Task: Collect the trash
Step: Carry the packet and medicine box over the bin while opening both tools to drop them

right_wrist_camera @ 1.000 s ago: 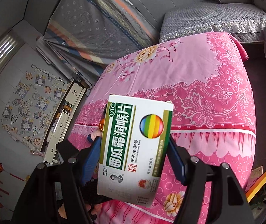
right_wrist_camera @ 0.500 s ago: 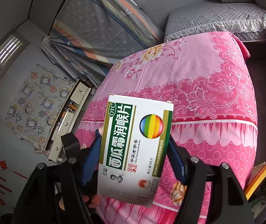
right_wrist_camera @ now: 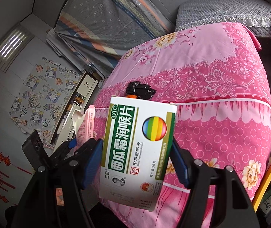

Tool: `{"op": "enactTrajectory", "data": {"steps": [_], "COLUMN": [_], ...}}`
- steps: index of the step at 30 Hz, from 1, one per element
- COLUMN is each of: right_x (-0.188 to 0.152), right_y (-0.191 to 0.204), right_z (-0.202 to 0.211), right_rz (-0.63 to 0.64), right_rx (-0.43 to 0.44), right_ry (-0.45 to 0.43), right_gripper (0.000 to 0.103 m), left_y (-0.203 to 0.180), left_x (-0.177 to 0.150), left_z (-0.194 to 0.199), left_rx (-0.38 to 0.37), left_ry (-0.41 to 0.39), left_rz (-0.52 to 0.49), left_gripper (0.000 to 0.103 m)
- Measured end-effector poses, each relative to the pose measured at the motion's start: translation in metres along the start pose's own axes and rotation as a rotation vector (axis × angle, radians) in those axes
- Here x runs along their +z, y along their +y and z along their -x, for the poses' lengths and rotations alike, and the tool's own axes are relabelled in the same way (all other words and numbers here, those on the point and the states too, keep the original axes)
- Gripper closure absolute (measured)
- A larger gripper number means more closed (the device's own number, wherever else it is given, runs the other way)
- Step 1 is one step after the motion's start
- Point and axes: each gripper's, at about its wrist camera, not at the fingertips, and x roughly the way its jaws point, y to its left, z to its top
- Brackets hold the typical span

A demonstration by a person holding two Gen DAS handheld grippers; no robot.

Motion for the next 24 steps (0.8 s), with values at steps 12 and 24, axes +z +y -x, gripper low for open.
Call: {"op": "enactTrajectory", "data": {"steps": [12, 24], "right_x": [-0.015, -0.038], "right_y": [-0.015, -0.078], "right_z": [0.065, 0.134], "right_rz": [-0.047, -0.163], "right_rx": [-0.068, -0.144], "right_ry": [-0.147, -0.295], "right_gripper": [0.038, 0.038], "left_y": [-0.061, -0.144], "left_x": [0.030, 0.048], "left_z": [0.019, 0.019], "left_rx": [-0.130, -0.225], "left_ry": [-0.123, -0.173], "left_rz": [-0.103, -0.237], "left_gripper": [0.042, 0.042]}}
